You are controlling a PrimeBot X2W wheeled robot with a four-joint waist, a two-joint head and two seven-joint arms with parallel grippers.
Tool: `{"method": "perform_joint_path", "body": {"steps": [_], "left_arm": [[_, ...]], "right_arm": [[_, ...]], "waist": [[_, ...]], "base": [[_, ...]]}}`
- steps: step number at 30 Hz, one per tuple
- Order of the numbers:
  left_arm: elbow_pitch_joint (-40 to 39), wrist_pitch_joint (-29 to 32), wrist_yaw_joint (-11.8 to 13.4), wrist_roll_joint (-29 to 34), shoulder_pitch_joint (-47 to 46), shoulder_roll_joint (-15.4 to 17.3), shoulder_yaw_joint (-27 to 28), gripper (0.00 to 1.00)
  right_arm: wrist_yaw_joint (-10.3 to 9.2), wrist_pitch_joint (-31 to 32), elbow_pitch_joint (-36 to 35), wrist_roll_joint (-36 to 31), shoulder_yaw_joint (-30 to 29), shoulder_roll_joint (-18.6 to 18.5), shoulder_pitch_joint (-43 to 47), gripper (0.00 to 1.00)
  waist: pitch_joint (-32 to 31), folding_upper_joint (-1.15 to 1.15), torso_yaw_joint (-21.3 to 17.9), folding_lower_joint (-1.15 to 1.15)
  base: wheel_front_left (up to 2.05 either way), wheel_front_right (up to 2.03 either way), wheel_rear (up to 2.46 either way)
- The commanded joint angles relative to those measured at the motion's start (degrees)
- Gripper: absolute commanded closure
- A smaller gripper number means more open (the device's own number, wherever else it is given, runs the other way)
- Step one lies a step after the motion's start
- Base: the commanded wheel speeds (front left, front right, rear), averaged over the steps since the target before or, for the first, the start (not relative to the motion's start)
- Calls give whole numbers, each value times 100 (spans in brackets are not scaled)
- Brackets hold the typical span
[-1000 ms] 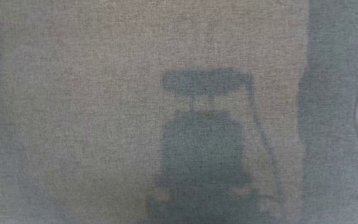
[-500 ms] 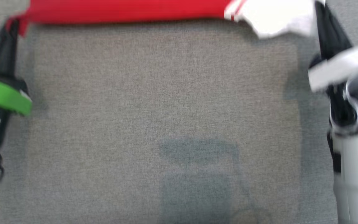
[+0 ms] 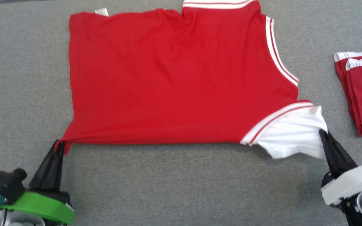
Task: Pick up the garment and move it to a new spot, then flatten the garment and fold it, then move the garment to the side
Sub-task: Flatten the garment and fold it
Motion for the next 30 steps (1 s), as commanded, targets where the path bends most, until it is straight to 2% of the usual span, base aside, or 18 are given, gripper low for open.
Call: {"method": "perform_joint_path", "body": {"steps": [1, 8, 14, 16, 18, 23, 27, 30], "left_arm": [[-46, -25, 133, 30, 245, 1, 134, 100], [-601, -26, 294, 145, 1425, -292, 413, 100], [-952, 182, 199, 72, 1741, -191, 297, 100], [-1240, 451, 134, -6, 1674, -44, 272, 100], [-1598, 759, 7, -337, 1534, 49, 343, 100], [-2365, 1795, -56, -830, 1232, 742, 617, 100], [-2799, 2477, -75, -1315, 927, 1178, 866, 100], [-2779, 2798, -131, -1560, 551, 1332, 981, 100]], "right_arm": [[-20, -78, 25, 35, -111, -30, 225, 100], [-22, -130, 65, 164, -191, -205, 1284, 100], [-22, 167, -51, 286, 13, -496, 1240, 100], [-16, 461, -199, 366, 118, -657, 1051, 100], [-16, 823, -366, 467, 129, -810, 850, 100], [-15, 1967, -828, 685, 22, -1234, 60, 100], [-15, 3024, -1057, 856, -103, -1337, -710, 100], [-15, 3602, -947, 711, -89, -1429, -1240, 100]], "waist": [[-199, 43, 2, 1], [-183, 43, 110, 1], [-26, 43, 51, 1], [43, 43, 43, 1], [115, 43, 62, 1], [254, 43, 88, 1], [374, 43, 101, 1], [453, 43, 145, 1]], "base": [[0, 0, 0], [0, 0, 0], [0, 0, 0], [0, 0, 0], [0, 0, 0], [0, 0, 0], [0, 0, 0], [0, 0, 0]]}}
